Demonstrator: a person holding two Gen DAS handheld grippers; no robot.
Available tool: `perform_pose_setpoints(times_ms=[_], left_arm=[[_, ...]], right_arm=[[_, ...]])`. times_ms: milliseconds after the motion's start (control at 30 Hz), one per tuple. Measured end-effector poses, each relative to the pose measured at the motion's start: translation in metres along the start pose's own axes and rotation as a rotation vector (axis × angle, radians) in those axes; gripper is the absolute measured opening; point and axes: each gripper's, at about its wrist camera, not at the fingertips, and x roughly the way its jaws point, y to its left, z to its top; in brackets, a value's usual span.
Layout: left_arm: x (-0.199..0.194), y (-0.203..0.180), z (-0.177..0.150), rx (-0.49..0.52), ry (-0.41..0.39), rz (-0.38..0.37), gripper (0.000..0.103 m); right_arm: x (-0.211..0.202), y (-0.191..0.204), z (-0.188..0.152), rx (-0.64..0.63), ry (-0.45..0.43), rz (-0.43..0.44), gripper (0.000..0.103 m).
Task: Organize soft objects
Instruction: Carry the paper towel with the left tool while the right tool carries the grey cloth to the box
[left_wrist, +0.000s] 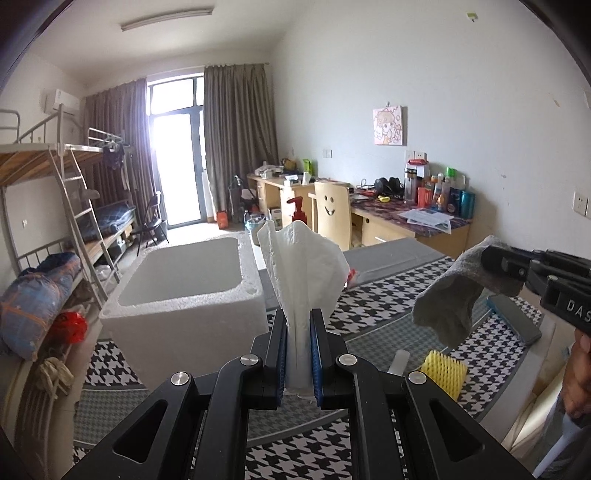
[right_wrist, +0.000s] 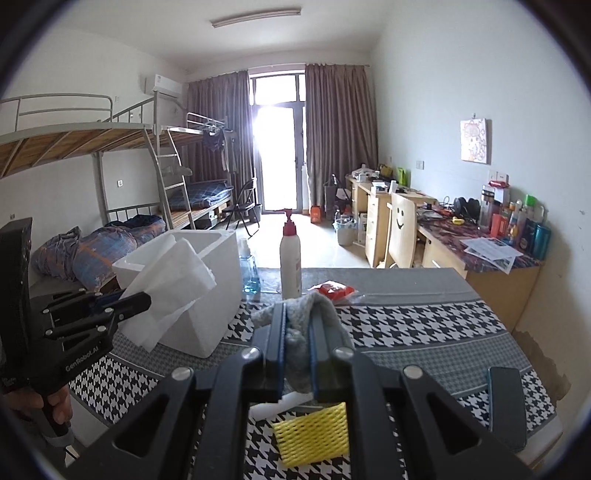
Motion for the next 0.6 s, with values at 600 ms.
perform_pose_setpoints(times_ms=[600], left_arm=[[0.008, 0.008, 0.026, -0.019, -0.037, 0.020, 0.012]], right_arm=[[0.026, 0.006, 0.022, 0.010, 0.009, 0.061, 0.013]])
